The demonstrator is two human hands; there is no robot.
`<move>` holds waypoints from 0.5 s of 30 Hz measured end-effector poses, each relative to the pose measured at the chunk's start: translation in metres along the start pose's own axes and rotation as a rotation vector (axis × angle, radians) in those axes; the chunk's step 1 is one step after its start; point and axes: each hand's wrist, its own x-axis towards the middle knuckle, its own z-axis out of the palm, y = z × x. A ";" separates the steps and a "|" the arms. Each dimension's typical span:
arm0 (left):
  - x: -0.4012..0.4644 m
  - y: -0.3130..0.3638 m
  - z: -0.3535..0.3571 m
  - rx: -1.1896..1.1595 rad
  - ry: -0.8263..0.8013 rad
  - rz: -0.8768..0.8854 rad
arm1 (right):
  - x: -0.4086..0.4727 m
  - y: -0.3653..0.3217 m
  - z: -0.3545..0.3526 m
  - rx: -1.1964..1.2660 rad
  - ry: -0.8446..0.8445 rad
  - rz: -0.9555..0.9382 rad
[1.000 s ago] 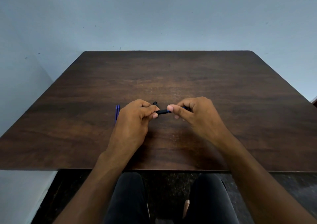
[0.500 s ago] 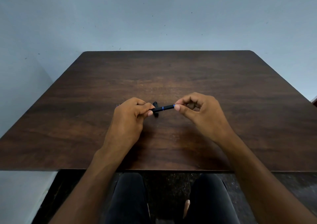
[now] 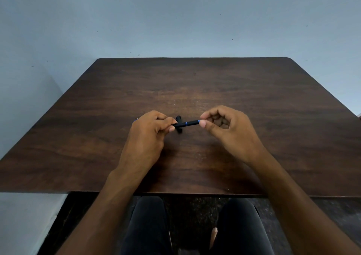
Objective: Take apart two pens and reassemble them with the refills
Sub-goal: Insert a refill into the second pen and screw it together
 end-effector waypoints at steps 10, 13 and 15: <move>-0.002 0.005 0.001 0.025 -0.023 0.015 | 0.000 -0.003 0.006 -0.155 -0.024 -0.014; -0.003 0.004 0.000 0.022 -0.029 0.001 | -0.001 -0.004 0.007 -0.138 -0.053 0.022; -0.003 0.003 -0.001 0.025 -0.028 -0.003 | -0.001 -0.004 0.005 -0.129 -0.063 0.015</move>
